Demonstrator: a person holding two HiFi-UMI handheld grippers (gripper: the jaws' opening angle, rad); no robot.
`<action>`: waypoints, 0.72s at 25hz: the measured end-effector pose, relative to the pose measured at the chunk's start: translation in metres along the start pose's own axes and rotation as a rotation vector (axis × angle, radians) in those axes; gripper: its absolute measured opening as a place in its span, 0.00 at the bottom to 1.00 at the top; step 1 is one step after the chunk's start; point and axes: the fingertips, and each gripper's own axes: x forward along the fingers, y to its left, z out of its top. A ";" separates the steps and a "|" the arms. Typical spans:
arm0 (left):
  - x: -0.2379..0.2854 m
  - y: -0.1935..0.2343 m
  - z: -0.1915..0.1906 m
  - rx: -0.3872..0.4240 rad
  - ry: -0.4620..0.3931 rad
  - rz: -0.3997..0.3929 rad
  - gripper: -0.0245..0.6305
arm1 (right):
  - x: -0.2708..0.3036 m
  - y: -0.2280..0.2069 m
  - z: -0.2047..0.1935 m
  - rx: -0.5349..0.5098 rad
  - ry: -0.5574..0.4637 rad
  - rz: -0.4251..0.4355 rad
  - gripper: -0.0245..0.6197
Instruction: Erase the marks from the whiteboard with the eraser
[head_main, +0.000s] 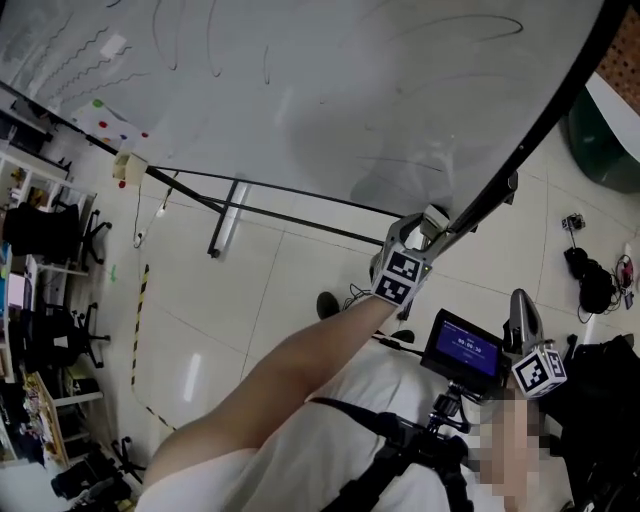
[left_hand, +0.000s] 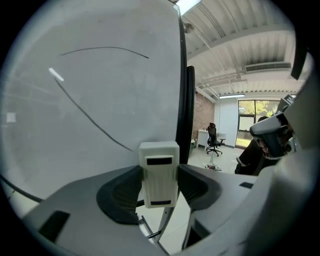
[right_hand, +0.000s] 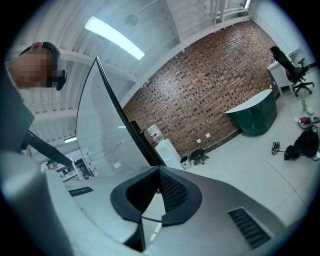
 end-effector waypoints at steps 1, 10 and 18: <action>0.000 0.001 0.002 0.016 0.007 0.012 0.41 | -0.003 -0.002 0.000 0.004 -0.004 -0.004 0.06; -0.021 0.045 0.008 0.098 0.018 0.131 0.41 | -0.012 -0.014 -0.002 0.049 -0.042 -0.009 0.06; -0.066 0.089 0.044 0.194 -0.012 0.235 0.41 | -0.013 -0.015 0.000 0.077 -0.055 0.007 0.06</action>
